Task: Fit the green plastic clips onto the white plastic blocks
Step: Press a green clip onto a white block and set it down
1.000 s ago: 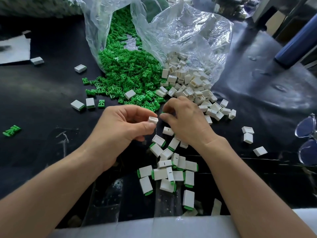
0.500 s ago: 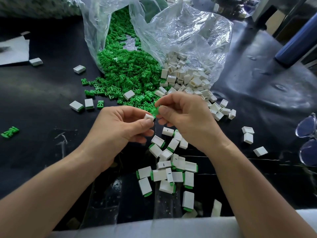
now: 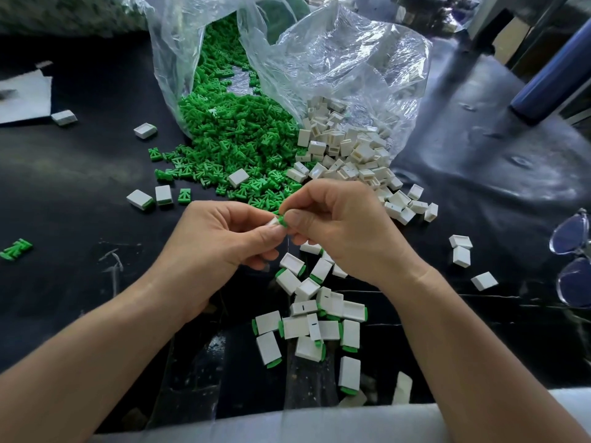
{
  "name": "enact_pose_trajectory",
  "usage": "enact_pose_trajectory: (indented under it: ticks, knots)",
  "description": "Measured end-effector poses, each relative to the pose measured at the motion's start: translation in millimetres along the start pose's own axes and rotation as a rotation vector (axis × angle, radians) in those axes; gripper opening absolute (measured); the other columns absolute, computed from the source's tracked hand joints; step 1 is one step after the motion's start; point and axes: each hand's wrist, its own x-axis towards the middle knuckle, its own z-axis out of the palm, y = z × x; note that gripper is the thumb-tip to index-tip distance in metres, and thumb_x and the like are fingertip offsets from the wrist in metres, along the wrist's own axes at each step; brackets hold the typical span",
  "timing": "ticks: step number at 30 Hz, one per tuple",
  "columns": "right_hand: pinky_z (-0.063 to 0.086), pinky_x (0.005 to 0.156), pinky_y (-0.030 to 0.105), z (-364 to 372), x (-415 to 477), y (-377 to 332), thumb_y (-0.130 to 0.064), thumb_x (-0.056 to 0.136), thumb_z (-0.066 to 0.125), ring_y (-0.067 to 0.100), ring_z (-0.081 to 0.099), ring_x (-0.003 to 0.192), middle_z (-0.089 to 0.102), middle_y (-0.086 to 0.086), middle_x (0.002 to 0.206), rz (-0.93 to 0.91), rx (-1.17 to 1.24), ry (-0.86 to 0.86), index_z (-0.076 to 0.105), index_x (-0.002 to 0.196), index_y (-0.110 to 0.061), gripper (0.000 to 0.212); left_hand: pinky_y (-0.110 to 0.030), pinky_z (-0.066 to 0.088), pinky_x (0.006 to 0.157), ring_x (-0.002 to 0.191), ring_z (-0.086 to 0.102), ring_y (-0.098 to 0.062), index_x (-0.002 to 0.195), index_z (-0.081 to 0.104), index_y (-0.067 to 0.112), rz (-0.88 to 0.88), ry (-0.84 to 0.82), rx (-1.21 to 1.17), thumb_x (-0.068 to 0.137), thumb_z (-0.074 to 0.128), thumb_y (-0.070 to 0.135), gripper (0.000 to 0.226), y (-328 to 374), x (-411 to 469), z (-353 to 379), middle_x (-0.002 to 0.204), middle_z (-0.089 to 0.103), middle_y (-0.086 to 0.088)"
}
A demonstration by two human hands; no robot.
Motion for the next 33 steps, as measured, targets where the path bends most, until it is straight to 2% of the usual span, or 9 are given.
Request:
enact_pose_trajectory:
  ticks: [6, 11, 15, 19, 24, 27, 30, 33]
  knots:
    - [0.049, 0.058, 0.015, -3.0, -1.1, -1.0, -0.008, 0.086, 0.062, 0.009, 0.064, 0.060, 0.068, 0.000, 0.070, 0.021, 0.025, -0.011, 0.062, 0.074, -0.028, 0.023, -0.015, 0.047, 0.046, 0.050, 0.061, -0.008, 0.074, 0.071, 0.008, 0.008, 0.007, 0.009, 0.059, 0.068, 0.020, 0.020, -1.0, 1.1, 0.1, 0.059, 0.068, -0.007]
    - [0.049, 0.060, 0.022, -2.9, -1.0, -0.8, -0.009, 0.086, 0.062, 0.009, 0.062, 0.059, 0.065, -0.002, 0.068, 0.043, 0.018, -0.026, 0.061, 0.075, -0.025, 0.020, -0.015, 0.046, 0.045, 0.050, 0.061, -0.008, 0.075, 0.070, 0.006, 0.007, 0.014, -0.009, 0.059, 0.068, 0.020, 0.021, -1.3, 2.1, -0.5, 0.060, 0.068, -0.006]
    - [0.049, 0.059, 0.017, -4.5, -2.1, -1.9, -0.007, 0.086, 0.061, 0.008, 0.064, 0.061, 0.067, -0.003, 0.069, 0.032, 0.014, -0.031, 0.062, 0.076, -0.026, 0.021, -0.017, 0.049, 0.046, 0.053, 0.064, -0.010, 0.076, 0.070, 0.005, -0.005, -0.009, -0.013, 0.061, 0.068, 0.020, 0.022, -1.0, 1.7, -1.2, 0.065, 0.071, -0.008]
    - [0.050, 0.059, 0.019, -3.9, -2.3, -2.0, -0.007, 0.085, 0.063, 0.011, 0.065, 0.062, 0.069, 0.002, 0.071, 0.037, 0.013, -0.036, 0.063, 0.074, -0.025, 0.021, -0.020, 0.054, 0.050, 0.058, 0.068, -0.014, 0.074, 0.071, 0.009, -0.015, -0.038, -0.001, 0.059, 0.069, 0.027, 0.024, -0.9, 0.4, -1.0, 0.069, 0.072, -0.009]
    - [0.049, 0.057, 0.018, -4.3, -3.0, -0.8, -0.008, 0.085, 0.064, 0.010, 0.067, 0.060, 0.071, 0.005, 0.073, 0.054, 0.035, -0.023, 0.061, 0.082, -0.026, 0.018, -0.018, 0.051, 0.047, 0.055, 0.067, -0.013, 0.075, 0.071, 0.010, -0.008, -0.032, 0.026, 0.063, 0.067, 0.025, 0.020, -0.7, 0.3, -1.9, 0.067, 0.072, -0.006]
    - [0.049, 0.054, 0.017, -4.2, -3.2, -0.8, -0.010, 0.085, 0.064, 0.010, 0.067, 0.059, 0.070, 0.002, 0.069, 0.084, 0.021, -0.019, 0.063, 0.078, -0.024, 0.015, -0.017, 0.049, 0.045, 0.054, 0.066, -0.013, 0.078, 0.070, 0.007, -0.006, -0.029, 0.045, 0.064, 0.066, 0.023, 0.022, -0.6, 1.0, -2.2, 0.067, 0.072, -0.006]
    - [0.052, 0.053, 0.022, -4.6, -3.8, -3.1, -0.019, 0.088, 0.060, 0.011, 0.065, 0.055, 0.066, -0.002, 0.060, 0.113, -0.077, -0.031, 0.063, 0.070, -0.018, 0.019, -0.017, 0.050, 0.045, 0.054, 0.066, -0.013, 0.080, 0.070, 0.005, -0.001, -0.026, 0.043, 0.065, 0.065, 0.024, 0.024, -0.4, 2.0, -2.2, 0.068, 0.072, -0.006]
    - [0.052, 0.065, 0.035, -2.2, -3.7, -5.6, -0.024, 0.092, 0.052, 0.015, 0.062, 0.061, 0.064, -0.001, 0.061, 0.111, -0.231, -0.074, 0.059, 0.071, -0.009, 0.027, -0.018, 0.050, 0.046, 0.055, 0.067, -0.014, 0.079, 0.069, 0.005, -0.002, -0.028, 0.042, 0.065, 0.065, 0.024, 0.024, -0.9, 2.0, -2.9, 0.068, 0.072, -0.006]
